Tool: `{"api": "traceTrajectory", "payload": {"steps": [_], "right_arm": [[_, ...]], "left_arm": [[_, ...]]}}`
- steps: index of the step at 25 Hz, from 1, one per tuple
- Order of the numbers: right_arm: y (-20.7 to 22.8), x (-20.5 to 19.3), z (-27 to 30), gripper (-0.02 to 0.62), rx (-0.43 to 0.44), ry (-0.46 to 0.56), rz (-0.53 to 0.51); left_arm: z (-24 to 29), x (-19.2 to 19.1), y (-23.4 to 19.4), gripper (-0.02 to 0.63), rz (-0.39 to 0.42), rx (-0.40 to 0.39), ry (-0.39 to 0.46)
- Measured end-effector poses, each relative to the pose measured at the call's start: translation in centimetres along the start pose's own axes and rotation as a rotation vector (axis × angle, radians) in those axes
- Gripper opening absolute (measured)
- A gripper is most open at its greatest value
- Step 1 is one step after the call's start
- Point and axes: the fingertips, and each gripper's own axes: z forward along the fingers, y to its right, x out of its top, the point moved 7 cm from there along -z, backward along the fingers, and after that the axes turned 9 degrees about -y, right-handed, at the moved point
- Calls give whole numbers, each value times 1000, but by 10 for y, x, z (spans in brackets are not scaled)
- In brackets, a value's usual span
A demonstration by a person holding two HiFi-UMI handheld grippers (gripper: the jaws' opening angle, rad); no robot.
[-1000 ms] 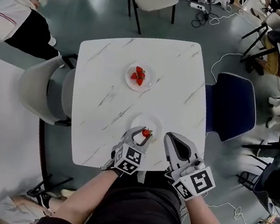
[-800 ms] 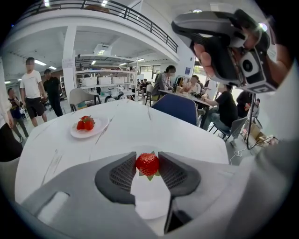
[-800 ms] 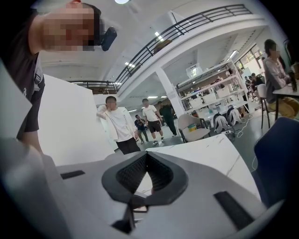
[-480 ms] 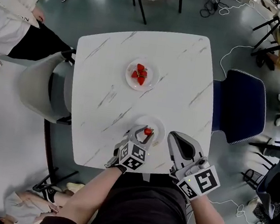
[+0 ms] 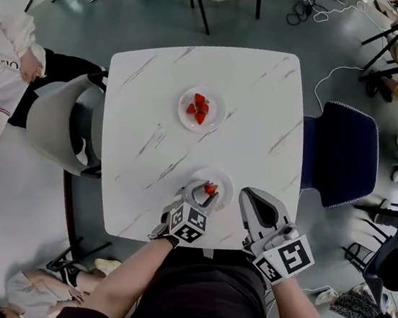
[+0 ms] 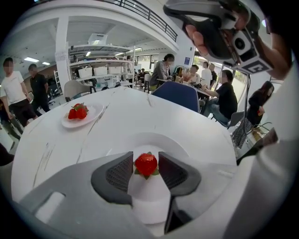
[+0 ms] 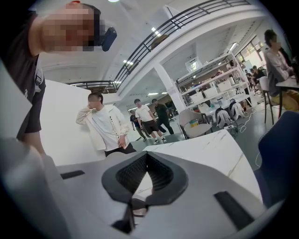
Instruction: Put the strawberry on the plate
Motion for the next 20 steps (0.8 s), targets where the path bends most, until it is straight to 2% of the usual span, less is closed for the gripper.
{"api": "traceTrajectory", "payload": {"steps": [5, 8, 12, 20], "right_arm": [[-4, 0, 1, 3, 7, -14, -4], [-8, 6, 3, 3, 10, -15, -21], [-17, 26, 5, 3, 20, 9, -72], [-64, 69, -22, 2, 30, 49, -155]], "left_arm": [[-29, -1, -3, 140, -37, 12, 38], [-58, 7, -7, 140, -56, 22, 94], [-104, 38, -17, 138, -76, 35, 243], [-221, 92, -9, 138, -121, 60, 505]]}}
